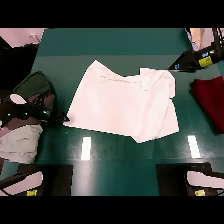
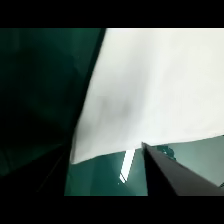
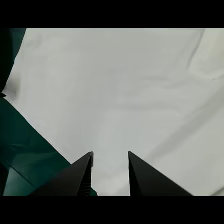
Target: Fold the shirts.
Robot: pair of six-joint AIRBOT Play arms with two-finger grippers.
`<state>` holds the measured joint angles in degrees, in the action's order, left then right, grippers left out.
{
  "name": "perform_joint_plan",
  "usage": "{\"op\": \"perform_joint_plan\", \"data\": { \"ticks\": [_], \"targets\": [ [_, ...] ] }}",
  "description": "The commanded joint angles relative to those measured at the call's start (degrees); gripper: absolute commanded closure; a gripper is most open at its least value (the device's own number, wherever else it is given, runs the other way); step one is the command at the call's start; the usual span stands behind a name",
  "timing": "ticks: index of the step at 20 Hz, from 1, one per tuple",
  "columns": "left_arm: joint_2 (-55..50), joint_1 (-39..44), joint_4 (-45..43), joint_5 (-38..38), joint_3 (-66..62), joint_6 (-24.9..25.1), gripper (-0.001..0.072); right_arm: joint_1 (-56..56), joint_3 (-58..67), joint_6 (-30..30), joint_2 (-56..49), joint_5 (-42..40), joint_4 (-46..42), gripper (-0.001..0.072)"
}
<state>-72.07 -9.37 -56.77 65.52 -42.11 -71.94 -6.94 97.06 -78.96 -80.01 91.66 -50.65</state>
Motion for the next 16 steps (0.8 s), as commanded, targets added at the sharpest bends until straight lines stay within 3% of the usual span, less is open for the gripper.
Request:
{"op": "perform_joint_plan", "data": {
  "ticks": [1, 2, 7, 9, 13, 16],
  "targets": [
    [-0.2, 2.0, 3.0, -2.1, 0.7, 0.0, 0.0391, 0.0, 0.0, 0.0, 0.2, 0.1, 0.0, 0.0453],
    [-0.2, 2.5, 3.7, -2.2, 0.7, 0.0, 0.0664, -0.3, 0.0, 0.0, 0.2, 0.1, -0.4, 0.0453],
    [1.5, 2.5, 5.3, -2.0, -0.2, 0.0, 0.0685, -4.8, -3.0, 0.0, 1.2, 2.3, -0.6, 0.0454],
    [5.0, 2.5, 4.3, -3.6, -0.4, 0.0, 0.0685, -7.9, -10.5, 0.0, 3.5, 1.0, -1.7, 0.0454],
    [13.0, 2.5, 2.2, -3.3, -2.0, 0.0, 0.0684, -14.2, -29.8, 0.1, 9.6, -4.8, -16.1, 0.0454],
    [17.0, 2.5, 2.1, -3.3, -2.1, -0.1, 0.0684, -19.6, -41.2, 2.4, 12.2, -7.2, -16.8, 0.0449]
  ]
}}
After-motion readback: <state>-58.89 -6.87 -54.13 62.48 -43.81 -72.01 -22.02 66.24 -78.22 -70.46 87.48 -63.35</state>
